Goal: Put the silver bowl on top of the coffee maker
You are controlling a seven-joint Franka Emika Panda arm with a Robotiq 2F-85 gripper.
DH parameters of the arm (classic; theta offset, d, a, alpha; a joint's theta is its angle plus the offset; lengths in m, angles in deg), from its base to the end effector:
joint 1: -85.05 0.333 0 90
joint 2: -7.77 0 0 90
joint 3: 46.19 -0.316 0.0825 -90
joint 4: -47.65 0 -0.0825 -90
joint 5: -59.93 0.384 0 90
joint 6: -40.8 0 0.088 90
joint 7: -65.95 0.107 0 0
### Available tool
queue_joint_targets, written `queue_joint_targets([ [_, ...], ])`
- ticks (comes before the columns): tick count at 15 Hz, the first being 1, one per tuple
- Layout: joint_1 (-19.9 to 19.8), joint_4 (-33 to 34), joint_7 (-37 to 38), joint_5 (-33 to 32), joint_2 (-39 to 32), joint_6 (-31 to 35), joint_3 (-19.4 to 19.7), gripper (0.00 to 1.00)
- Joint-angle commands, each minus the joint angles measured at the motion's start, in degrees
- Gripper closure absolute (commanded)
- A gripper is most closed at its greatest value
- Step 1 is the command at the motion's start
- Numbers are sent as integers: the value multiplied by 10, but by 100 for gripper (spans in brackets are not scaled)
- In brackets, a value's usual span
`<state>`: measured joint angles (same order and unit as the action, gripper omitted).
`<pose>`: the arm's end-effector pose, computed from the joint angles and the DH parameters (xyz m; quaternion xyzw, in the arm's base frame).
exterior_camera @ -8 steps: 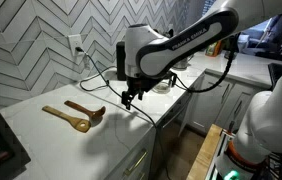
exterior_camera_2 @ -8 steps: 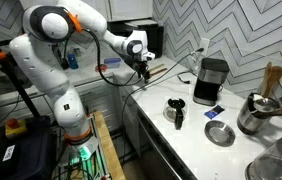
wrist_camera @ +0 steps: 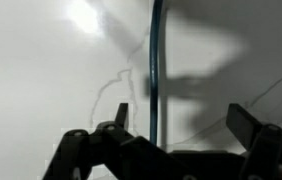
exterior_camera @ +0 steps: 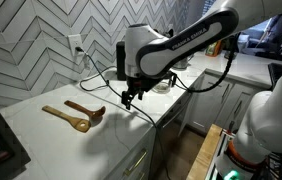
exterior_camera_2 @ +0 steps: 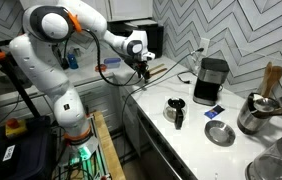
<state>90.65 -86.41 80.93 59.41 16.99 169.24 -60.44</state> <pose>0.4587 0.1666 0.4028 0.9983 0.0442 0.0346 0.0137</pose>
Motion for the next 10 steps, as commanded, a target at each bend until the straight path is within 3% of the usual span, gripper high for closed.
queue_joint_targets([
  [1, -10, 19, 36, -20, -15, 8, 26, 0],
  [10, -95, 132, 104, -94, 10, 7, 115, 0],
])
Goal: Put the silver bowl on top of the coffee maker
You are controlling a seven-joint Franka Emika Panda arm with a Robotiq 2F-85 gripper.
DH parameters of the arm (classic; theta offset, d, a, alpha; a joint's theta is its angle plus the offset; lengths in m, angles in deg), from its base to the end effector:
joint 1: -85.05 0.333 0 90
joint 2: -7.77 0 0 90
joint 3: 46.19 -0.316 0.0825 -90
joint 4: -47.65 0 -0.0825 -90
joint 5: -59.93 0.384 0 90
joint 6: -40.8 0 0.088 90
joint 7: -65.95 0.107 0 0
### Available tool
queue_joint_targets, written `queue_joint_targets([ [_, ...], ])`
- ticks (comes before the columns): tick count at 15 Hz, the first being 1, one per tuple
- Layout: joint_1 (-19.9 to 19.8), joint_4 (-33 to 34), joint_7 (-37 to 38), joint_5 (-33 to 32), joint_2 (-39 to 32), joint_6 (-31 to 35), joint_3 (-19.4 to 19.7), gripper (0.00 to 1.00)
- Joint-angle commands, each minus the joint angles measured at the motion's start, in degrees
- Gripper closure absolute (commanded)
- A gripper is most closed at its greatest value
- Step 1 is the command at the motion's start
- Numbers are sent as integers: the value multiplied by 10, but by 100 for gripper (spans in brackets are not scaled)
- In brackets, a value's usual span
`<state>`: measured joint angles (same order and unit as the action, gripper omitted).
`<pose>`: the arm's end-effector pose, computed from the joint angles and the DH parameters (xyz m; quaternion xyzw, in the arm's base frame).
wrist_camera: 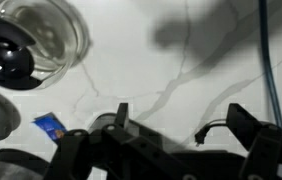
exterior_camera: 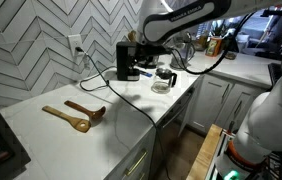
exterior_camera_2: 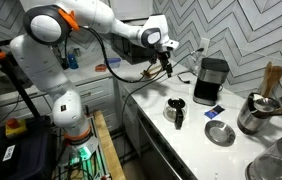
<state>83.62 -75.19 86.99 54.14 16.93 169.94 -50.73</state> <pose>0.5287 0.0275 0.4997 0.9815 -0.1278 0.1413 0.0203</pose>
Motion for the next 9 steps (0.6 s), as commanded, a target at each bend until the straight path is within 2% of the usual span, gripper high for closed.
queue_joint_targets([
  [1, -36, 26, 56, -48, 15, 1, 29, 0],
  [6, -105, 6, 104, -82, 40, 26, 88, 0],
  [7, -84, 37, 72, -61, 21, 0, 77, 0],
  [9, -103, 32, 75, -66, 25, 8, 92, 0],
])
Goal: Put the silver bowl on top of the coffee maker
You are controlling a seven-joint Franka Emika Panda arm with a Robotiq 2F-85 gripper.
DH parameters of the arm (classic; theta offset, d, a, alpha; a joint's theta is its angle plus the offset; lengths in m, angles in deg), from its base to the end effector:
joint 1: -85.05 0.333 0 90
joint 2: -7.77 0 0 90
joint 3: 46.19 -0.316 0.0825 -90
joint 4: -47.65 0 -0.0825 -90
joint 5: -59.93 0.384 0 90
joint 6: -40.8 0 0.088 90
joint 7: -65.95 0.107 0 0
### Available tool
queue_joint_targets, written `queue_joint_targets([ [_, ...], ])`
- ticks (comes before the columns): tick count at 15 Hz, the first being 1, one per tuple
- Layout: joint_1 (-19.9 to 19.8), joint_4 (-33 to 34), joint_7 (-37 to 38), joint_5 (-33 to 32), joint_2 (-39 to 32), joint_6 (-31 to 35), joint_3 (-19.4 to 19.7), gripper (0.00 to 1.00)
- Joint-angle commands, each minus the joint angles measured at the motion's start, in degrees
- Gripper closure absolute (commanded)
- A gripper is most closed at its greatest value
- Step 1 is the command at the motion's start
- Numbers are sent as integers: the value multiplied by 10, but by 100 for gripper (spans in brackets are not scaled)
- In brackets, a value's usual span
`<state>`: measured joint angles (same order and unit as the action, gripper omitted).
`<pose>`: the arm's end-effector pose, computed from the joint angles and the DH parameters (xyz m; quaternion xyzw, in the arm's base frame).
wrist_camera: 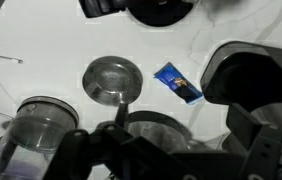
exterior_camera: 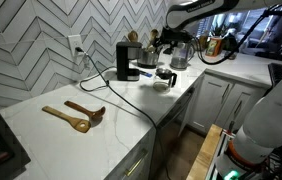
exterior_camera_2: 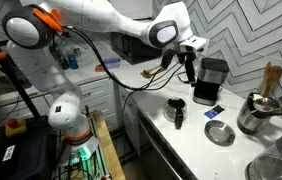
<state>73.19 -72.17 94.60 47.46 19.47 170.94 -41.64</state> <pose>0.5055 -0.1573 0.5521 0.9220 -0.3260 0.1982 0.0661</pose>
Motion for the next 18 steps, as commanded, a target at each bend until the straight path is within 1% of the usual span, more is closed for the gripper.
queue_joint_targets([
  [1, -2, -1, 0, 0, 1, 1, 3, 0],
  [6, 0, -3, 11, 0, 1, 2, -2, 0],
  [8, -18, 24, 40, -19, -36, -8, 7, 0],
  [12, -43, 75, 40, 10, -86, -35, 54, 0],
  [13, -46, 89, 6, 40, -98, -54, 71, 0],
  [15, -53, 112, -29, 76, -120, -85, 94, 0],
  [18, -63, 141, -100, 131, -147, -134, 119, 0],
])
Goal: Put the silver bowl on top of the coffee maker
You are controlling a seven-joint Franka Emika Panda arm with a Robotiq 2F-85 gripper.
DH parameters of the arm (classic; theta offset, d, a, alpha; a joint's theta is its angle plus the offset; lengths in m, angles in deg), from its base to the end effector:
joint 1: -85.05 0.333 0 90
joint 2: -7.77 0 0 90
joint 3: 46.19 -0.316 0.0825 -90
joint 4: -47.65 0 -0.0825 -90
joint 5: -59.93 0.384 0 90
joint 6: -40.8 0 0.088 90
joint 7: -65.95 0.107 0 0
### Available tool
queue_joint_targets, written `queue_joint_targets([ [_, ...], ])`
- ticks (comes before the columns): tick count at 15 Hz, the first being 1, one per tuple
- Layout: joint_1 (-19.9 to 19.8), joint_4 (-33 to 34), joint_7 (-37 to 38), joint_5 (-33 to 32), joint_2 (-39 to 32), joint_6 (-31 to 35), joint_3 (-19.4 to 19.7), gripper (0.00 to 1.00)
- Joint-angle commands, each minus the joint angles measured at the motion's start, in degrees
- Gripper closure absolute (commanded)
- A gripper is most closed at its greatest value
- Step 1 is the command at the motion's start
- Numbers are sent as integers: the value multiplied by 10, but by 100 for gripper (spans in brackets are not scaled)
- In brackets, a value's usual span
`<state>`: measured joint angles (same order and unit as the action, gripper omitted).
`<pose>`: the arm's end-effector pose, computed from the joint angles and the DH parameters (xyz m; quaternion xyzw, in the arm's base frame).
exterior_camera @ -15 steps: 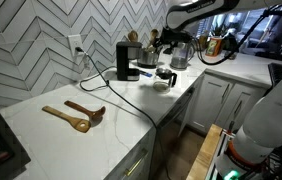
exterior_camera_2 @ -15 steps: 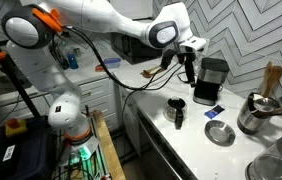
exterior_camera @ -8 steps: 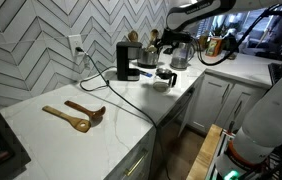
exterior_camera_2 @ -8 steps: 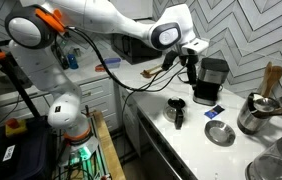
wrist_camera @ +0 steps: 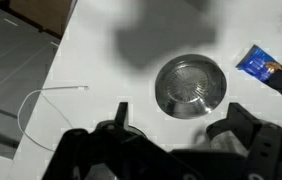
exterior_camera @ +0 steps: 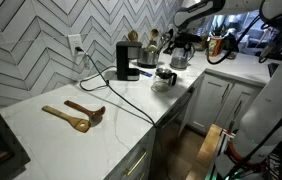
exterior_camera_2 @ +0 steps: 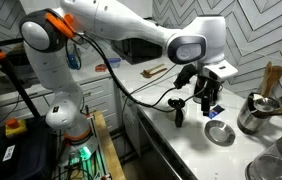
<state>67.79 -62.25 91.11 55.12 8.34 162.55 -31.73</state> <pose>0.4895 -0.3075 0.5149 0.8820 -0.4573 0.1057 0.0427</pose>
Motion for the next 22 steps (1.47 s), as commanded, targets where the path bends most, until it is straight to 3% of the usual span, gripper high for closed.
queue_joint_targets([
  [1, -12, 49, -88, 69, -43, -62, 26, 0],
  [5, -28, 71, -129, 161, -74, -47, 41, 0],
  [6, -17, 50, -112, 116, -51, -51, 37, 0],
  [12, -23, 68, -117, 146, -69, -50, 41, 0],
  [17, -49, 90, -217, 186, -128, -83, 44, 0],
  [22, -75, 103, -277, 218, -175, -75, 38, 0],
])
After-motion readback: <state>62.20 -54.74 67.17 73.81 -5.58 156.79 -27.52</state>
